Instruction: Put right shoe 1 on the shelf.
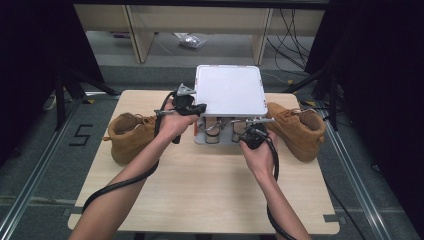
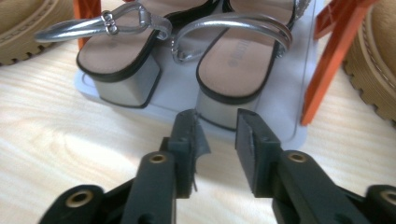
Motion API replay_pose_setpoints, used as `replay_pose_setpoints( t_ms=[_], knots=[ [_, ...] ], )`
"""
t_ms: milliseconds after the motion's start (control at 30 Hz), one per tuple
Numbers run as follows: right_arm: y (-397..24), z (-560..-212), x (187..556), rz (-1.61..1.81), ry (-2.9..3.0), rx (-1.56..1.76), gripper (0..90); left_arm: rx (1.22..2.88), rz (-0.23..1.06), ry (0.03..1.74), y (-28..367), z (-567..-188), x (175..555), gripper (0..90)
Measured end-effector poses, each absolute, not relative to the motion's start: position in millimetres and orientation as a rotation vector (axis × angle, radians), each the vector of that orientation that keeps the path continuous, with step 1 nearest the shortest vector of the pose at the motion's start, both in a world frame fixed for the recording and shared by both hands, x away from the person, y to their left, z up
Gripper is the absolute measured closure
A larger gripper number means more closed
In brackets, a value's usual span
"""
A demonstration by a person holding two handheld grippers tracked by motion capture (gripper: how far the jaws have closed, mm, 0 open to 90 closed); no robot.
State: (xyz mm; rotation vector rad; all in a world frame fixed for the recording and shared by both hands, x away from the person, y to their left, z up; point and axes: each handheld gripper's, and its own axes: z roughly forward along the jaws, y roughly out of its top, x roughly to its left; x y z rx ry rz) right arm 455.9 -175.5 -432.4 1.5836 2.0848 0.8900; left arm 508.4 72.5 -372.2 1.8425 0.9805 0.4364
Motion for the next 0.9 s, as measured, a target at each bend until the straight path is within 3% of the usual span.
replay_pose_setpoints(
  t_ms=[400, 633, 900],
  knots=[
    [-199, -434, 424, 0.996, 2.076, 1.56, 54.5, 1.811, 0.488, 1.002, 107, -353, 496, 83.1],
    [-205, -439, 411, 1.007, 2.078, 1.573, 53.1, 1.798, 0.513, 1.036, 129, -357, 488, 77.2],
    [-209, -442, 394, 1.026, 2.072, 1.549, 52.6, 1.794, 0.534, 1.07, 148, -356, 479, 77.7]
  ],
)
